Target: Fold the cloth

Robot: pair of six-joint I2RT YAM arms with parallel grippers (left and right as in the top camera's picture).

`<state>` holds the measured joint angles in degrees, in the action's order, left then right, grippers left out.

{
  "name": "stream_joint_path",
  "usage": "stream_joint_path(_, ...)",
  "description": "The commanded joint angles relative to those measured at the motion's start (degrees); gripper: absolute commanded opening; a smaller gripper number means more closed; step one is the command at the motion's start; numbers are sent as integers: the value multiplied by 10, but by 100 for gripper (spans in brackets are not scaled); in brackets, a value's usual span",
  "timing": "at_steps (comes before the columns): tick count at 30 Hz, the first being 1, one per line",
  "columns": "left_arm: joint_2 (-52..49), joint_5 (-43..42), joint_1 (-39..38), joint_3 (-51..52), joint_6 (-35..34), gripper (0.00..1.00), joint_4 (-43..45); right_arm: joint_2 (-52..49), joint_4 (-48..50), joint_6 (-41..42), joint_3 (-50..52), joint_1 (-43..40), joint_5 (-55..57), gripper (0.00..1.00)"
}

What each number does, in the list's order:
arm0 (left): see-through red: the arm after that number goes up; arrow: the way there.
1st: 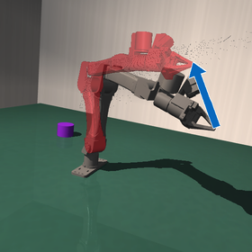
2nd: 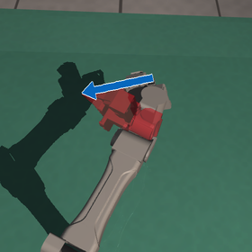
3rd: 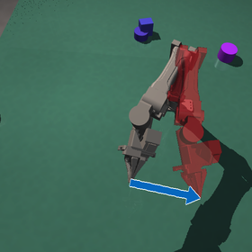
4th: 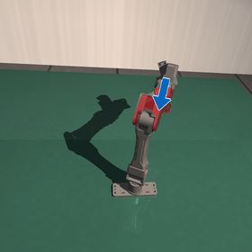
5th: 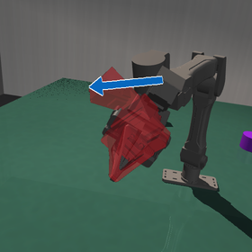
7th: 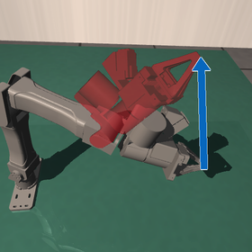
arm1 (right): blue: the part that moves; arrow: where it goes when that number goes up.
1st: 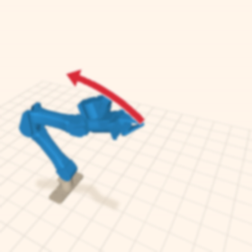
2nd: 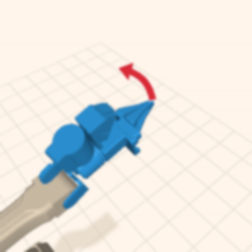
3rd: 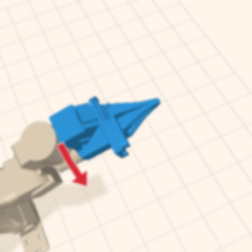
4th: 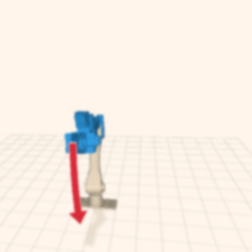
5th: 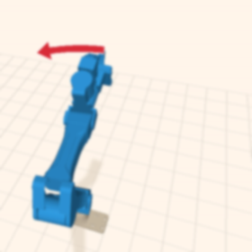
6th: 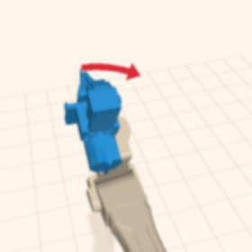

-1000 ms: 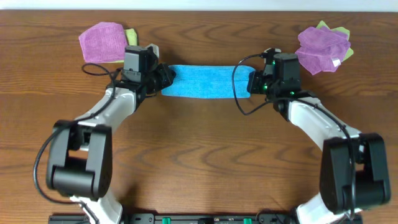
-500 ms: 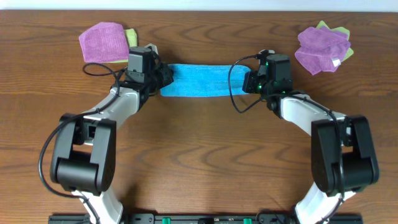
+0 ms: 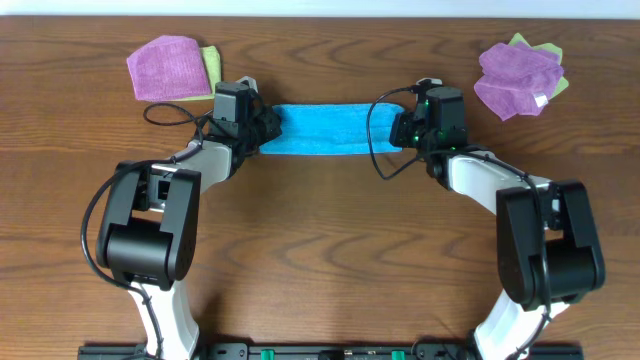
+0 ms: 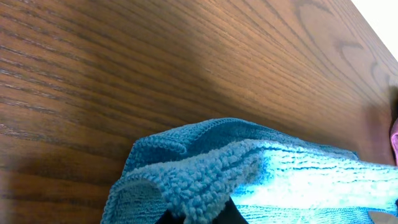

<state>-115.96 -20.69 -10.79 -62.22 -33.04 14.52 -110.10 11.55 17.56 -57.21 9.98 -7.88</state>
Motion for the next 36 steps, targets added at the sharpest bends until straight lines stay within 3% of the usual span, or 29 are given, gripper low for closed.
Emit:
stream_joint_path(1, -7, 58, 10, -3, -2, 6, 0, -16, 7, 6, -7, -5, 64, 1)
stream_joint_path(11, -10, 78, 10, -3, 14, 6, 0, -37, 46, 6, -7, 0, 71, 2)
stream_joint_path(14, -10, 92, 10, -3, 14, 7, 0, -39, 45, 6, -7, 2, 76, 14)
stream_joint_path(17, -10, 93, 10, -3, 14, 17, 2, -39, 46, 6, -7, 2, 77, 23)
stream_joint_path(21, -10, 93, 10, -3, 14, 63, 2, -39, 53, 7, -7, 2, 76, 25)
stream_joint_path(23, -10, 92, 10, -3, 14, 72, 2, -39, 54, 11, -9, 3, 76, 25)
stream_joint_path(27, -10, 80, 12, -4, 14, 82, 8, -37, 54, 23, -10, 4, 72, 24)
stream_joint_path(36, 31, 40, 35, -33, 48, 84, -59, 20, 18, 48, -10, 4, 70, 25)
